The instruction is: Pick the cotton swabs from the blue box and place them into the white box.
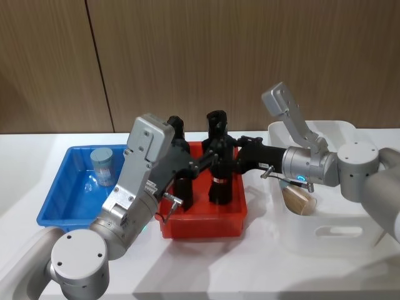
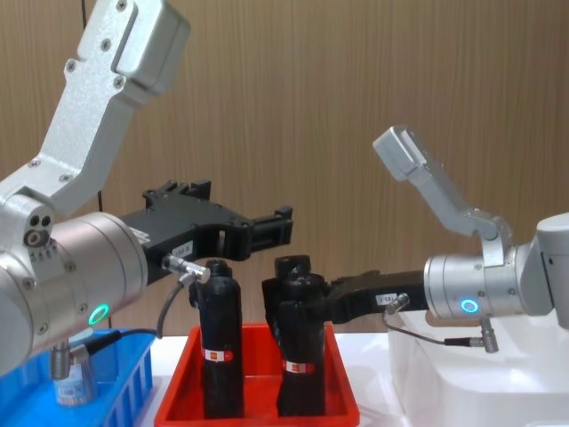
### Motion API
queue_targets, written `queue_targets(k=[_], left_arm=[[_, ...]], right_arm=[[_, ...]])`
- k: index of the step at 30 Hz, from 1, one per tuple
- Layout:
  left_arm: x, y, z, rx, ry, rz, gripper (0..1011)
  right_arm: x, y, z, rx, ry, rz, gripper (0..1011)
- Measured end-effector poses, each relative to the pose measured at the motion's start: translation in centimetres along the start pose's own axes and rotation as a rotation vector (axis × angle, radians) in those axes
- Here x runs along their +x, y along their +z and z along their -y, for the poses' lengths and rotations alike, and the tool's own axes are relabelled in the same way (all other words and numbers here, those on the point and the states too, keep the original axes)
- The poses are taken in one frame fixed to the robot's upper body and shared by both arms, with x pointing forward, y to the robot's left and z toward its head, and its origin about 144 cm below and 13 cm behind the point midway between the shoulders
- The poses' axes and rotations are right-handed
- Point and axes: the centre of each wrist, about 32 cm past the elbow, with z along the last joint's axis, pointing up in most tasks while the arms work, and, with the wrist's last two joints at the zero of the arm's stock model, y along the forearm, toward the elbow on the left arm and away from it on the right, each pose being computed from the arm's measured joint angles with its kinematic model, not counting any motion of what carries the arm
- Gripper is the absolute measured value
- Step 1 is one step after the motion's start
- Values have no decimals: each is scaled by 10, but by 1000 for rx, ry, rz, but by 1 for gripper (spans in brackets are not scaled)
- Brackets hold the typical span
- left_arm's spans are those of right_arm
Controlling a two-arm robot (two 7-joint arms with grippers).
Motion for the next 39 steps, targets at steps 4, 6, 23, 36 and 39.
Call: queue_targets(k=[4,6,23,36,39], left_arm=[[0,0,0,0,0,0,1004],[0,0,0,0,0,0,1004],[0,0,0,0,0,0,1004],[0,0,0,0,0,0,1004],[0,0,0,0,0,0,1004]], right_arm=[[-1,0,-1,3,5,-1,624],[-1,0,-1,5,8,-1,578],[-1,1,-1,28,8,1,550],[6,1,6,91,-32,-6,550],[9,2,9,108,-45,-8,550]])
